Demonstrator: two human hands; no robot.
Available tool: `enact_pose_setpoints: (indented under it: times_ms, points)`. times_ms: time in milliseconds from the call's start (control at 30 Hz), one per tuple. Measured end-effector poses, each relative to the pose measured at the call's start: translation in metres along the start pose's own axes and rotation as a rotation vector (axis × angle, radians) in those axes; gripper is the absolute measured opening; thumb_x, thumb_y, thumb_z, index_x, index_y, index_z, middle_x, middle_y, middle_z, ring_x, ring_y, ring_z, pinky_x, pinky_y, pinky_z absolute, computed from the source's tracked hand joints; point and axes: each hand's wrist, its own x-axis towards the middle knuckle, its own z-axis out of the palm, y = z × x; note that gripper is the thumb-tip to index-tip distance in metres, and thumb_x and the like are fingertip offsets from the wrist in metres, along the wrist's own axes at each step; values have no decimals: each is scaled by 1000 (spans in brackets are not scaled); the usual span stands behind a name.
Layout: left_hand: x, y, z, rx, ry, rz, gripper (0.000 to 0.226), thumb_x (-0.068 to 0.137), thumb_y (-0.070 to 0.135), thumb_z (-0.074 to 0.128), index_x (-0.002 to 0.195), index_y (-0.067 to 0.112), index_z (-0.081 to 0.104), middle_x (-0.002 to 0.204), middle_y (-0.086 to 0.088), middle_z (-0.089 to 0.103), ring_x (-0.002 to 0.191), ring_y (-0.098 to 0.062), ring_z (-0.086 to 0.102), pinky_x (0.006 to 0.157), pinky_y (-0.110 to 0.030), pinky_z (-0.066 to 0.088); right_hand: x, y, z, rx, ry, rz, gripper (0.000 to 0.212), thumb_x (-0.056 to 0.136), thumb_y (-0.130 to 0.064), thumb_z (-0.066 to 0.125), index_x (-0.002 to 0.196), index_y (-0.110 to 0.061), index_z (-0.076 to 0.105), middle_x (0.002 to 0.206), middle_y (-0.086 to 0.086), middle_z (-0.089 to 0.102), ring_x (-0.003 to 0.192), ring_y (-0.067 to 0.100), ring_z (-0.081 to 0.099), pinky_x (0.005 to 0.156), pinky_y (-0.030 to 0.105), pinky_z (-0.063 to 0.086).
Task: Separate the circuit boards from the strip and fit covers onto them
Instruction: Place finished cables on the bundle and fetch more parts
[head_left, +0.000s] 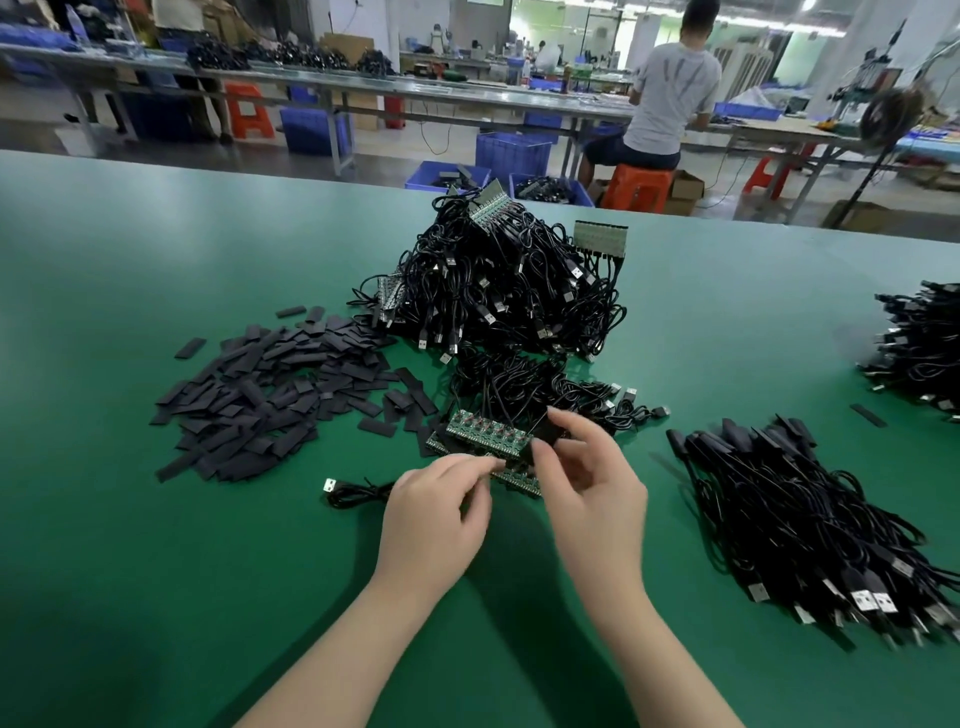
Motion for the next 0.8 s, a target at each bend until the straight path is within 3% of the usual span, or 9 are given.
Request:
enact_pose_setpoints:
  times_ms: [133, 233, 333, 467, 667, 800]
  points:
    - [-2, 7, -3, -29, -56, -8, 28, 83, 33, 64, 110, 31, 72, 104, 21, 66, 77, 4, 56, 87, -17, 38, -4, 25, -7, -43, 9, 127, 24, 85, -11, 75, 84, -34, 68, 79, -17, 71, 72, 1, 66, 67, 7, 47]
    - [-4, 9, -3, -16, -102, 14, 33, 76, 39, 68, 108, 33, 73, 109, 16, 68, 82, 0, 60, 90, -23, 39, -7, 30, -7, 3, -9, 183, 22, 83, -13, 77, 81, -33, 67, 79, -10, 72, 72, 6, 69, 68, 18, 55]
    - [-4, 9, -3, 24, -103, 24, 31, 71, 34, 76, 102, 31, 76, 109, 8, 71, 84, -10, 65, 88, -30, 41, -10, 32, -8, 27, -38, 209, 24, 82, -14, 77, 82, -36, 67, 76, -5, 72, 68, 10, 70, 65, 19, 54]
    - [-3, 9, -3, 40, -116, 10, 33, 69, 26, 86, 100, 30, 77, 108, 6, 71, 84, -12, 66, 87, -30, 40, -9, 33, -10, 48, -30, 241, 22, 81, -17, 78, 82, -36, 67, 73, -5, 72, 65, 10, 69, 64, 21, 53]
    - [-3, 7, -4, 40, -142, 13, 26, 80, 25, 80, 105, 29, 76, 112, 5, 71, 92, -12, 68, 91, -31, 42, -9, 34, -11, 47, -75, 261, 16, 82, -19, 78, 91, -30, 71, 73, 1, 72, 66, 15, 65, 73, 36, 57]
    - [-2, 7, -6, -3, -165, 0, 24, 84, 26, 74, 108, 31, 75, 114, 10, 70, 96, -8, 65, 92, -30, 41, -9, 31, -13, 63, -122, 269, 16, 80, -18, 80, 90, -30, 76, 76, 2, 73, 72, 17, 68, 77, 35, 58]
